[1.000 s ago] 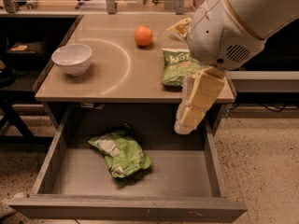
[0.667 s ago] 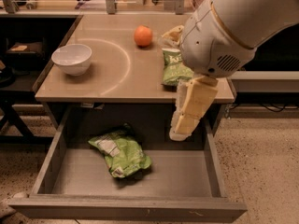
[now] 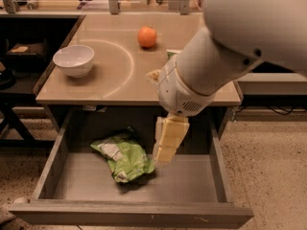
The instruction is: Pick green rice chip bag from top drawer and place on counter
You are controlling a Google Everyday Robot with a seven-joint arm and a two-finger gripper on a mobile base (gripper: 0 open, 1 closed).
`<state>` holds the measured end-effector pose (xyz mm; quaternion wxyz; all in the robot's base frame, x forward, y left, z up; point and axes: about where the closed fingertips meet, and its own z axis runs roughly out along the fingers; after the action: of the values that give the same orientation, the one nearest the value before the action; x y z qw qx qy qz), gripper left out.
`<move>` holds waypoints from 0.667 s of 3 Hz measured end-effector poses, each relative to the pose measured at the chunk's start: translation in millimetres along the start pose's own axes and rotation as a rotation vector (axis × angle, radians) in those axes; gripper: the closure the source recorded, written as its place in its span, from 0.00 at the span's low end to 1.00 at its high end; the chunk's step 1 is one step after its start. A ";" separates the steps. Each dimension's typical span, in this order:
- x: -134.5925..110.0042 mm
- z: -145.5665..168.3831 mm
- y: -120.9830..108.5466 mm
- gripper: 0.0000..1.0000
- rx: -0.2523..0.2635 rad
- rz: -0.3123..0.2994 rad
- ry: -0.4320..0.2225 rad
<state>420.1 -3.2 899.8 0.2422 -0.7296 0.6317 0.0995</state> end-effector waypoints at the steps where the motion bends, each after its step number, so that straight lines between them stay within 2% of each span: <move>1: 7.6 42.0 10.3 0.00 -0.058 0.009 0.012; 2: 8.9 44.2 11.8 0.00 -0.063 0.011 0.013</move>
Offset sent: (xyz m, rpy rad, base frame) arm -0.0015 0.0107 -0.0354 -0.0172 0.0455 0.0135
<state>417.4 9.2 854.9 0.2145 -0.7342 0.6337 0.1157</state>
